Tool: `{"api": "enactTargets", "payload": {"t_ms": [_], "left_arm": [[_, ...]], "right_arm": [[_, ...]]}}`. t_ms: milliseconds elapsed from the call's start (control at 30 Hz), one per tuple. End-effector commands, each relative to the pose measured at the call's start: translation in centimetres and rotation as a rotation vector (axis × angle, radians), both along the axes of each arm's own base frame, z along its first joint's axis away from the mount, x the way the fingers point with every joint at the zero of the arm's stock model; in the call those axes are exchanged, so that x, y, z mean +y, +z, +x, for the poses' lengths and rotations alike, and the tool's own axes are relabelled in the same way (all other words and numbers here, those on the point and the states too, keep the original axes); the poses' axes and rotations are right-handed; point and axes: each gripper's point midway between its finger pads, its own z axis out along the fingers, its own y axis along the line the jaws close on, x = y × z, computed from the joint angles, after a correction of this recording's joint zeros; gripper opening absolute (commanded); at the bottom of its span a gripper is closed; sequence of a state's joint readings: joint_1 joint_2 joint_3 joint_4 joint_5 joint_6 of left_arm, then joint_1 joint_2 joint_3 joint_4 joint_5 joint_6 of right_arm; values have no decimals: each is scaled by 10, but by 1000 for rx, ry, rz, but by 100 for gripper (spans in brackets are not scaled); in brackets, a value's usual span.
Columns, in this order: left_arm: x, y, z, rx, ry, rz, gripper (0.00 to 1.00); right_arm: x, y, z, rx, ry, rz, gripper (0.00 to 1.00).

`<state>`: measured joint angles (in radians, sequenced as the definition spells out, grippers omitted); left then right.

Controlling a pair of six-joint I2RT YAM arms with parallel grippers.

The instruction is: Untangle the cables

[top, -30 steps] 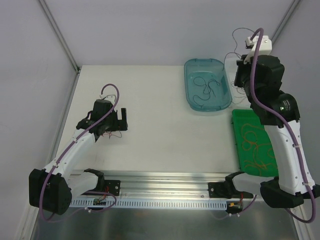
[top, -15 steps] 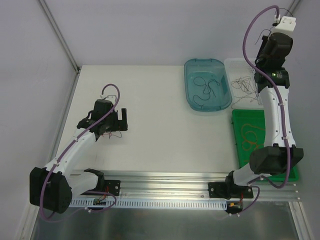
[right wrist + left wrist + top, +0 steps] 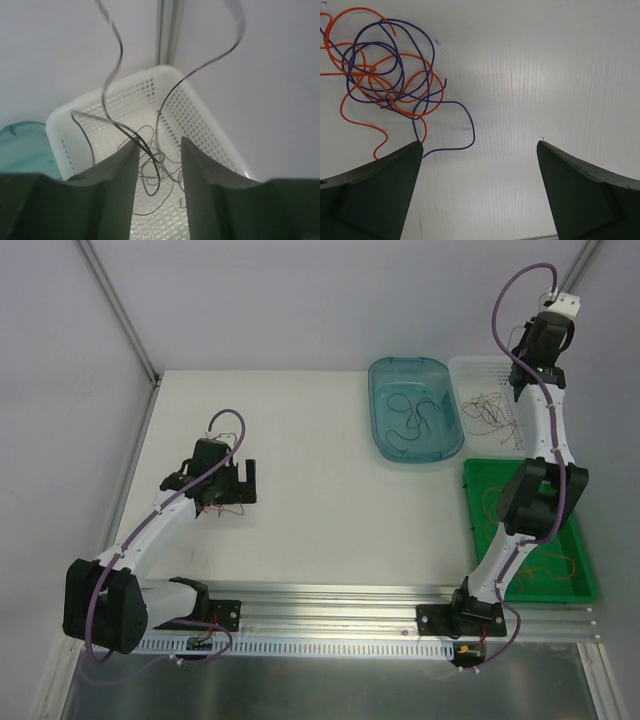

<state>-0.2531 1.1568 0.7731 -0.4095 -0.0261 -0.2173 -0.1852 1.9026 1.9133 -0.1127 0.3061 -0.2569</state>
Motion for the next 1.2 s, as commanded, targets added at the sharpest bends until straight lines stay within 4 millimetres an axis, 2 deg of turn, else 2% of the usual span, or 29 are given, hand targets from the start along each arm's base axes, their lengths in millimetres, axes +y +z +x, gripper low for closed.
{"api": "enactTargets", "payload": {"t_ms": [0,33,67,100,133,200,267,300,367,400,433,467,500,533,567,600,633,700,733,767,800,833,867,933,967,1033,1067,1100,1167], "left_arm": [[3,3,1,5,-12,11,99],[3,2,1,10,-8,13,99],[3,2,1,11,-10,15,99],[4,2,1,9,-4,15,99],[5,2,1,11,-2,16,99],[4,4,1,6,2,15,99],[4,5,0,4,10,9,99],[5,6,0,-1,13,10,99],[5,8,0,-8,20,5,99],[6,9,0,-11,28,2,99],[7,11,0,-21,40,7,99],[10,10,-1,-20,53,13,99],[11,11,0,-22,69,12,99],[15,10,-1,-20,89,25,99],[15,10,-1,-19,97,24,99],[15,10,-1,-17,104,18,99],[15,8,-1,-7,109,17,99],[15,5,-1,3,132,14,99],[17,1,-1,16,147,21,99],[21,1,0,19,175,25,99],[21,0,1,23,188,19,99],[23,-4,1,39,207,17,99],[26,-5,3,47,241,-3,98],[30,-12,5,76,286,-16,97],[32,-14,7,85,320,-27,96],[36,-22,6,111,370,-23,94],[36,-27,4,126,408,-40,94],[35,-30,3,137,422,-46,94],[33,-41,-1,169,460,-62,92]], "right_arm": [[3,-31,13,43,22,69,46],[3,-47,11,77,14,83,53],[4,-47,8,72,8,99,60],[5,-46,6,68,5,110,73],[7,-49,2,73,9,122,78],[16,-28,-8,29,24,152,87],[30,-27,-17,42,58,181,91],[37,-9,-27,13,73,187,93],[59,-7,-41,29,109,234,95],[69,-2,-55,30,128,249,97],[89,-6,-65,55,169,291,98],[100,-9,-74,70,192,305,98],[112,-30,-86,118,203,343,98],[125,-18,-106,103,240,363,99],[142,-22,-117,109,267,401,99],[151,-49,-134,166,274,430,99],[169,-37,-153,143,330,446,99],[197,-51,-180,175,406,512,99],[217,-85,-200,258,445,533,99],[226,-78,-219,233,480,535,99],[236,-87,-233,262,506,541,99],[252,-114,-254,332,545,547,99],[257,-113,-270,318,575,553,99],[278,-127,-298,357,644,594,99],[284,-145,-311,399,659,604,99],[294,-145,-334,393,721,602,99],[294,-153,-343,411,730,591,99],[295,-149,-350,394,747,584,99],[296,-157,-362,420,763,567,99]]}}
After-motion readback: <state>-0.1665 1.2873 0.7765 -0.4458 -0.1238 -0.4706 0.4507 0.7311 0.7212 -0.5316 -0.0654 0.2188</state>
